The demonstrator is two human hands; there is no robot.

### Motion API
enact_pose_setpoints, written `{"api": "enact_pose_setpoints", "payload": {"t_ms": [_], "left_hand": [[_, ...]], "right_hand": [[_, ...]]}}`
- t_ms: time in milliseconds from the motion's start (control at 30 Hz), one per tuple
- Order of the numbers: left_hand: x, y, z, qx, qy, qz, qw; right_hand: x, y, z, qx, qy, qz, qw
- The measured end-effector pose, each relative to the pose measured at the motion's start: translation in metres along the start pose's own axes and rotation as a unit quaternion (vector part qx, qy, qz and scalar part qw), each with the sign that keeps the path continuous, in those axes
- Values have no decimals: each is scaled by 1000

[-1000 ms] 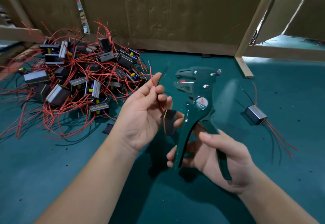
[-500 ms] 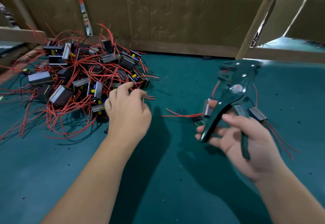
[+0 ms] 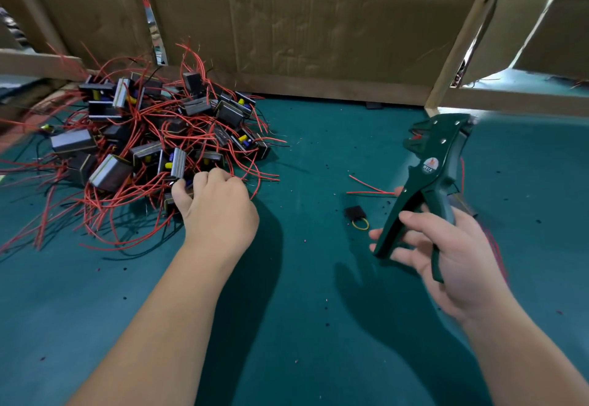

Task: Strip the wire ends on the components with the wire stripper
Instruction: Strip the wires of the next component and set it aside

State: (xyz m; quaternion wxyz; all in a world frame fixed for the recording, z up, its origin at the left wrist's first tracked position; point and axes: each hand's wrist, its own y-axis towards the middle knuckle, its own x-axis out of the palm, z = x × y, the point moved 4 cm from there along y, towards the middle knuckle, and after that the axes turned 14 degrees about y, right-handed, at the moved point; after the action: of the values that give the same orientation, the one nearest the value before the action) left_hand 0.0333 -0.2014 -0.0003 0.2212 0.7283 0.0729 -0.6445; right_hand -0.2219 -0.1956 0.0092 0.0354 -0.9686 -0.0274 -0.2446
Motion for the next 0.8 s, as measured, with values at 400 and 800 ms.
{"api": "enact_pose_setpoints", "payload": {"t_ms": [400, 800], "left_hand": [[-50, -27, 38, 204, -541, 55, 814], [-22, -32, 47, 11, -668, -330, 667]], "right_hand": [[26, -9, 8, 212, 240, -182, 930], [37, -14, -1, 237, 345, -272, 867]]}}
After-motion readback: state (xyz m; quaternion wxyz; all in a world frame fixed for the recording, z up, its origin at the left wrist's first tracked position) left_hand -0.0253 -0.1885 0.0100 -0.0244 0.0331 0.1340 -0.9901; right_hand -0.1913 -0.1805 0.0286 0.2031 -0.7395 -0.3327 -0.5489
